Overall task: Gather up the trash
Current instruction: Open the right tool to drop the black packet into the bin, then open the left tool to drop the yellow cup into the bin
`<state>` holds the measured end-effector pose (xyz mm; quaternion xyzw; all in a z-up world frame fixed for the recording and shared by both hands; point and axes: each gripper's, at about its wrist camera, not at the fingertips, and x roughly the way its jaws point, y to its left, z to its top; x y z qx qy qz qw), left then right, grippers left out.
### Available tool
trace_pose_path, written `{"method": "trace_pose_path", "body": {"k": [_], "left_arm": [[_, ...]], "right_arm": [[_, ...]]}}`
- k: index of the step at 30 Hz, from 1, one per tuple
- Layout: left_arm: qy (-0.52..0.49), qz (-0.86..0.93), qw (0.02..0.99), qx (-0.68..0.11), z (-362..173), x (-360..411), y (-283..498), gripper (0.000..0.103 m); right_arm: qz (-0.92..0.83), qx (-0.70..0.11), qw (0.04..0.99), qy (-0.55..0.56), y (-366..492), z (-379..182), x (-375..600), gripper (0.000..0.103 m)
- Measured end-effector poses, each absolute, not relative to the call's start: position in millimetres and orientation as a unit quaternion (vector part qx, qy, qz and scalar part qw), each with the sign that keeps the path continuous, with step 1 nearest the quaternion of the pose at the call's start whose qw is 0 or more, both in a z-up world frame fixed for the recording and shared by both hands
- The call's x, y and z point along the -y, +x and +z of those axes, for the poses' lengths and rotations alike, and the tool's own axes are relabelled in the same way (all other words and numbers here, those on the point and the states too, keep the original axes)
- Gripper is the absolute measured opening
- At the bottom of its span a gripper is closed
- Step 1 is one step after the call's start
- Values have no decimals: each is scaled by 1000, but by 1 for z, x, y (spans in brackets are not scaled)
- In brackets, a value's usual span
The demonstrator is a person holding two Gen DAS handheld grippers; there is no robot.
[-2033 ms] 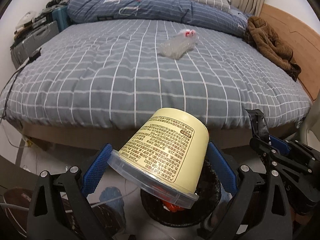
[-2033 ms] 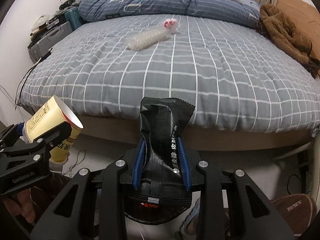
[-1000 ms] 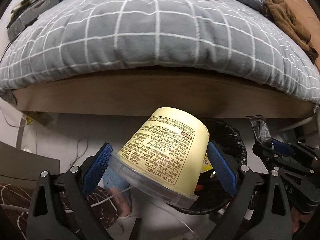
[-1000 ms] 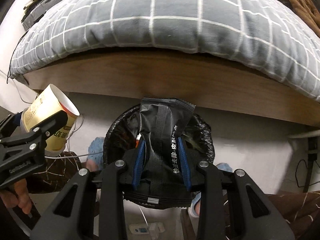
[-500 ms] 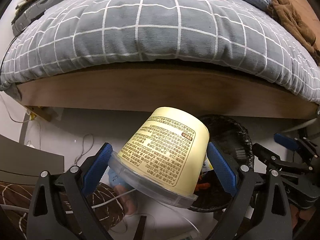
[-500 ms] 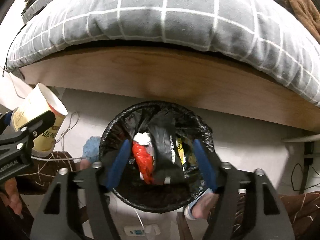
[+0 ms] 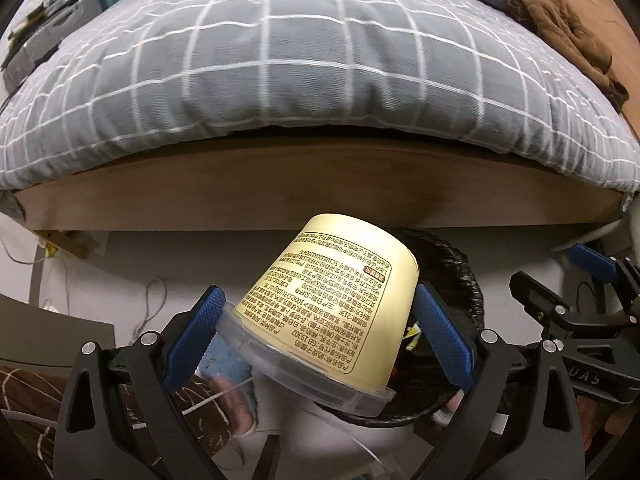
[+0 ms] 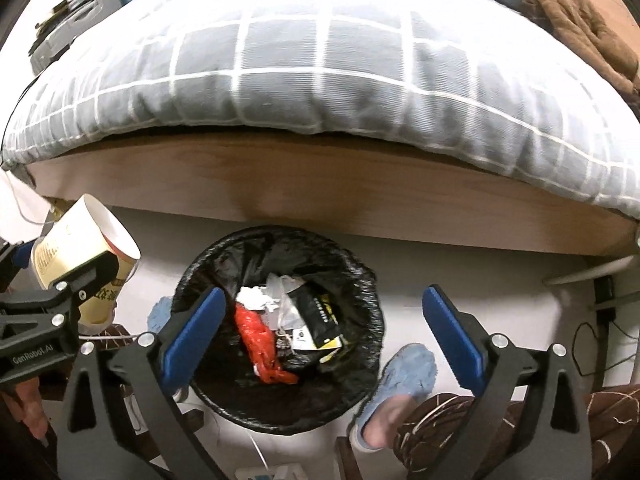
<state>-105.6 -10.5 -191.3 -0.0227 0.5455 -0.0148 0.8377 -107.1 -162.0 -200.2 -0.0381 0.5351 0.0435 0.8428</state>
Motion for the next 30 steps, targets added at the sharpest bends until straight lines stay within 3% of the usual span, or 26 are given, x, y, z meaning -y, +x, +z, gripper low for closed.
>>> {"method": "trace_pose_path", "body": {"k": [18, 30], "left_arm": [[12, -67, 836, -544, -190, 81, -92, 93], [24, -61, 841, -537, -193, 77, -96, 97]], "right_arm": [[-31, -524, 851, 3, -108, -185, 239, 95], [-19, -525, 851, 2, -104, -189, 228, 95]]}}
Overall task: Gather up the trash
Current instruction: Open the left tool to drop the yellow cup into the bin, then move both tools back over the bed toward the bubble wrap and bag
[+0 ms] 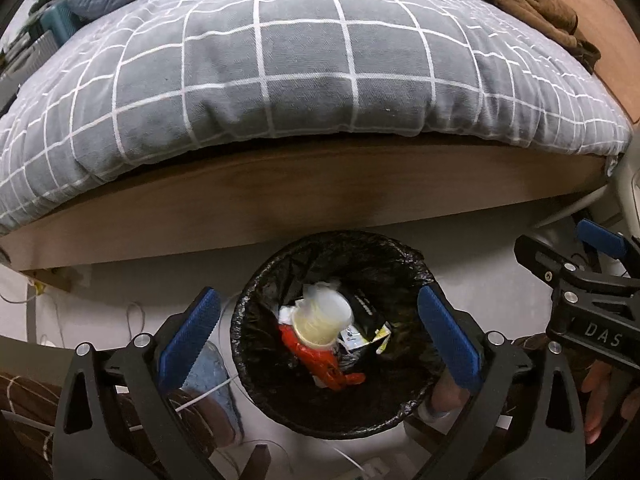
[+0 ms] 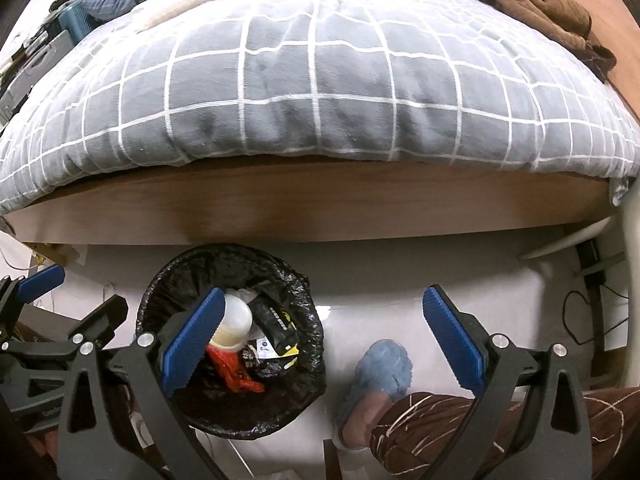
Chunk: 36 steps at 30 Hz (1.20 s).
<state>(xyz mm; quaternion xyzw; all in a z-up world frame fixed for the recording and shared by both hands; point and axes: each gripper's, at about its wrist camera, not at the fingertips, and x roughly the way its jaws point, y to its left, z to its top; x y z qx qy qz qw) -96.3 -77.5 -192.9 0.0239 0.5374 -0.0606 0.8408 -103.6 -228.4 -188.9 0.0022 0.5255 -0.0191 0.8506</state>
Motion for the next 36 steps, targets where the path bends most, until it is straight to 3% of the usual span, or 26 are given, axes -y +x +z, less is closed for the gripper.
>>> {"method": "trace_pose_path", "body": {"k": [10, 36], "left_arm": [[15, -56, 859, -510, -160, 69, -94, 97], [23, -36, 914, -404, -27, 43, -45, 97]], "right_arm": [[-8, -500, 866, -10, -104, -166, 217, 95], [6, -387, 922, -22, -74, -38, 215, 95]]}}
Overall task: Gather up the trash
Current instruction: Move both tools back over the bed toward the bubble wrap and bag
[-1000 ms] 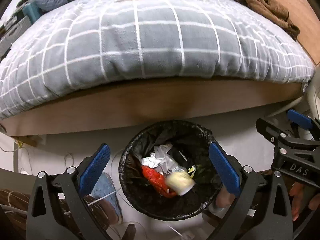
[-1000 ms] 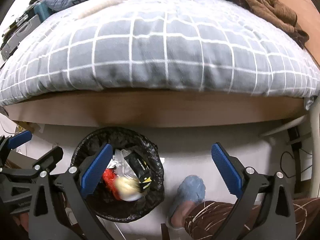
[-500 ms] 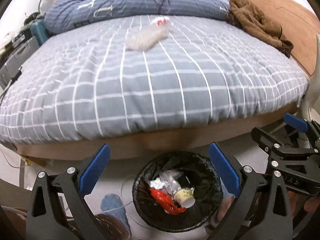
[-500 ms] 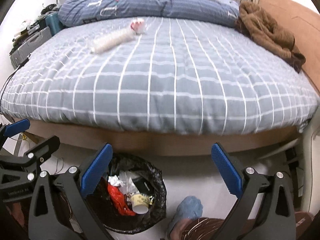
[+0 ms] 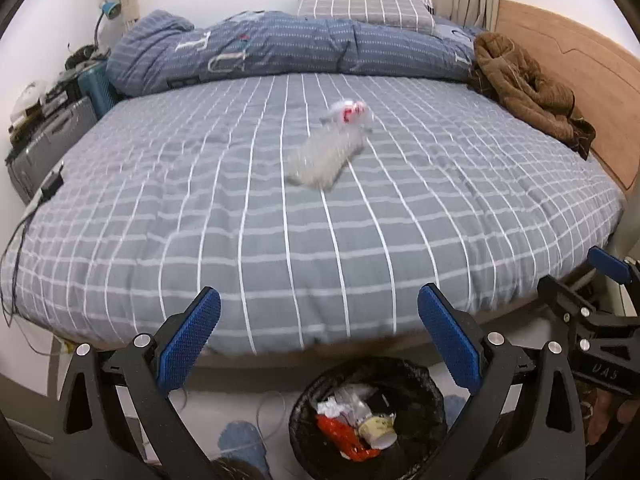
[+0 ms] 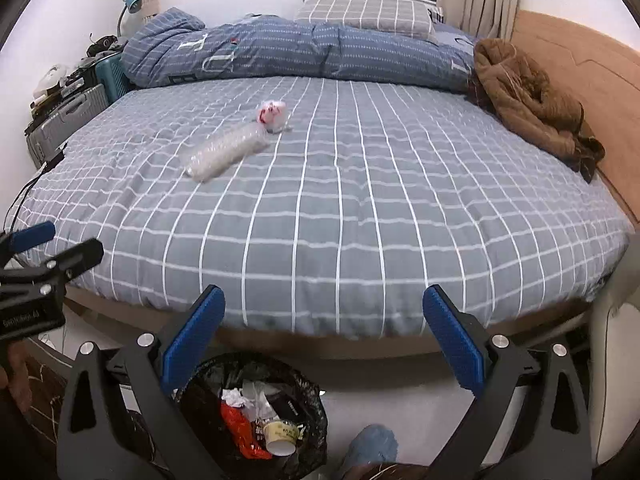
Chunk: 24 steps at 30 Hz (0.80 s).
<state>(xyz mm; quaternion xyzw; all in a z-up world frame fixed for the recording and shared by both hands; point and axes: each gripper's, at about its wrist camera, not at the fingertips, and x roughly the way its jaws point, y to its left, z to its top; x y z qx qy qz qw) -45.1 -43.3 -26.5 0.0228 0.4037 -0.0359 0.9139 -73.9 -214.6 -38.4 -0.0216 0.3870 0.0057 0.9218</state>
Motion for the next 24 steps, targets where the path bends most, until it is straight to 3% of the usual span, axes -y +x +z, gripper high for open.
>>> {"method": "trace_pose_path", "body": {"k": [24], "left_arm": [[25, -29, 918, -394, -9, 42, 91, 97]], "right_arm": [[18, -361, 932, -23, 73, -2, 209, 95]]}}
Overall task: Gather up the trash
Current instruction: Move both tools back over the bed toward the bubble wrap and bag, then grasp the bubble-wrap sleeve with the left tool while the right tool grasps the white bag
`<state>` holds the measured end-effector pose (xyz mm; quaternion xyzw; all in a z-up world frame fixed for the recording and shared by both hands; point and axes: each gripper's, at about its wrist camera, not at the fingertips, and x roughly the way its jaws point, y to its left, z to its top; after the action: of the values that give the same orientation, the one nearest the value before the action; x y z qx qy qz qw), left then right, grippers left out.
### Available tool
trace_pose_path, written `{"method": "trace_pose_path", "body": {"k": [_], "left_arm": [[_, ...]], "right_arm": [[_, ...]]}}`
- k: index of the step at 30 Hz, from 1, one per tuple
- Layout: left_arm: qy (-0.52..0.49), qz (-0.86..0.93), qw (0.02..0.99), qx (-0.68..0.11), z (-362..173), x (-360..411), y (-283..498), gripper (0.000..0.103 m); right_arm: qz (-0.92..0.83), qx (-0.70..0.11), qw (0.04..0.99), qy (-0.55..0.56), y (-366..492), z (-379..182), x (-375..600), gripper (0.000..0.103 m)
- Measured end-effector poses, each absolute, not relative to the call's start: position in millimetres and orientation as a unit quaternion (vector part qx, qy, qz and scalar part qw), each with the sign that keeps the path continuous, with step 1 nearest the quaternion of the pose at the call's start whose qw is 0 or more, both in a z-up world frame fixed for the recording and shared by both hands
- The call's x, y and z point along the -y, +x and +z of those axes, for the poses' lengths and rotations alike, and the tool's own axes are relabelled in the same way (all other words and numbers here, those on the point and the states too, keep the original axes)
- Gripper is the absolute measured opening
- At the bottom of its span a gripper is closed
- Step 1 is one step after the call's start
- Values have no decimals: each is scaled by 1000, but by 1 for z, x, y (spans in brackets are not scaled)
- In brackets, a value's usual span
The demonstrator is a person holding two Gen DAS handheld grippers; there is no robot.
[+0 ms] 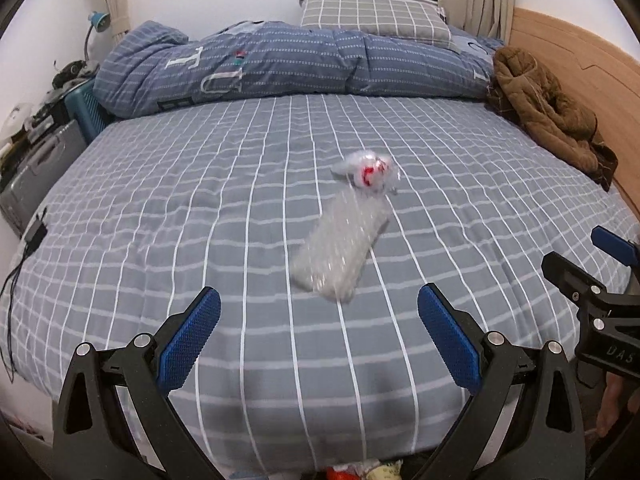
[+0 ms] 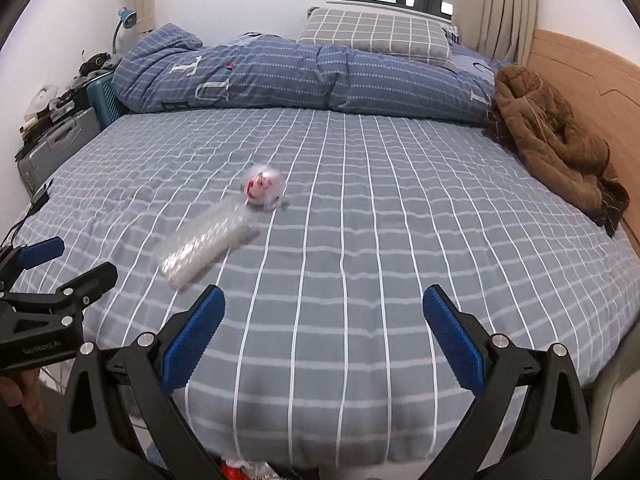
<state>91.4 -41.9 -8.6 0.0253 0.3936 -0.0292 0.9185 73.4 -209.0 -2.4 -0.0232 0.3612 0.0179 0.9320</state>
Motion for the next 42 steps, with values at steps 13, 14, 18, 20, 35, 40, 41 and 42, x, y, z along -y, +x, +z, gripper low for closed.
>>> {"method": "trace_pose_path", "body": {"k": [13, 14, 18, 20, 35, 40, 41, 42], "left_arm": [[32, -41, 917, -396, -29, 48, 180, 97], [32, -44, 915, -399, -34, 49, 184, 97], [43, -50, 908, -413, -53, 56, 196, 97], [54, -54, 904, -420, -64, 60, 203, 97], [39, -107, 871, -477, -115, 69, 232, 62], [34, -126, 869, -477, -115, 74, 231, 38], [34, -126, 870, -475, -113, 74, 231, 34], [30, -127, 871, -473, -109, 72, 230, 32]], "right_arm": [[18, -357, 933, -29, 158, -15, 211, 95], [18, -363, 931, -31, 161, -22, 211, 95], [14, -385, 922, -40, 174, -46, 210, 95], [13, -389, 920, -44, 177, -51, 210, 95], [13, -412, 910, -43, 192, -67, 210, 95], [12, -415, 908, -44, 193, -70, 209, 95], [13, -417, 908, -44, 194, -71, 209, 95], [12, -417, 908, -45, 194, -73, 208, 95]]}}
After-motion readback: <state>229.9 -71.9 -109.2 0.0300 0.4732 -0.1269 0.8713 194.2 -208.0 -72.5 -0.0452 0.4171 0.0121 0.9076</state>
